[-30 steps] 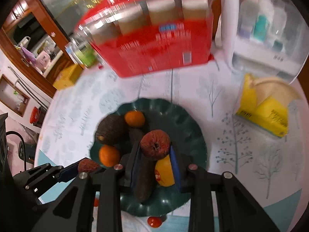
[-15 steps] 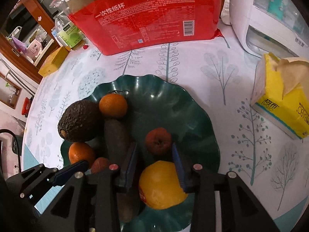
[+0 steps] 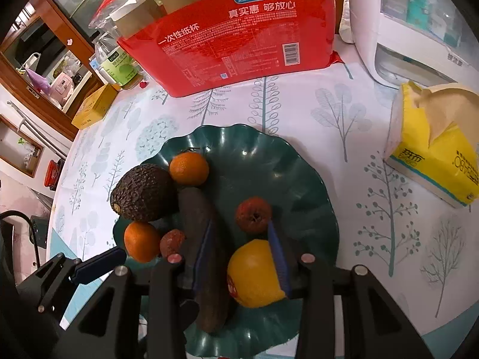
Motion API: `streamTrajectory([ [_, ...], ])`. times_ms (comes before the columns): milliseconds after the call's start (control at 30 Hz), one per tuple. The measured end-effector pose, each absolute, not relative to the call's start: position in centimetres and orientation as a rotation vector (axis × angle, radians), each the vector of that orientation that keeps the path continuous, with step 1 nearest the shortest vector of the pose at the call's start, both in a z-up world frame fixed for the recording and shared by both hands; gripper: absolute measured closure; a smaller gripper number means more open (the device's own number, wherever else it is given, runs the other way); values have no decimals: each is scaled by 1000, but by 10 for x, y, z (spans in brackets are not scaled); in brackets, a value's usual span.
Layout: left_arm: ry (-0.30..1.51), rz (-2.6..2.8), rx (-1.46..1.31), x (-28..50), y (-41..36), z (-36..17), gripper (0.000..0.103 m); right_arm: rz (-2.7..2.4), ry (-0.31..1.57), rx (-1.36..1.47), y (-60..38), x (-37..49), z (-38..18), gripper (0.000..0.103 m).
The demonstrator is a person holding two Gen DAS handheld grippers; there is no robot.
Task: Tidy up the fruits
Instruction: 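Carry both fruits onto the green plate and open both tools, then return both tools to the white plate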
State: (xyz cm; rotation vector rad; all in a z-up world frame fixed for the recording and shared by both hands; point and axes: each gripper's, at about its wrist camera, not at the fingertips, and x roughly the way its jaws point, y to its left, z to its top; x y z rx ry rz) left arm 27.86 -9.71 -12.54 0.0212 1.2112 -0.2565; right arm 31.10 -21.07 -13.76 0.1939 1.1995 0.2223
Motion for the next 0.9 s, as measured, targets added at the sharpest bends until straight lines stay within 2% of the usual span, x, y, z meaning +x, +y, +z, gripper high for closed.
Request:
streamTrajectory([
  [333, 1165, -220, 23, 256, -78, -78, 21, 226, 1150, 199, -212, 289, -95, 64],
  [667, 1013, -142, 19, 199, -35, 10, 18, 277, 1029, 160, -208, 228, -13, 64],
  [900, 927, -111, 34, 151, -19, 48, 16, 332, 941, 130, -203, 175, 35, 64],
])
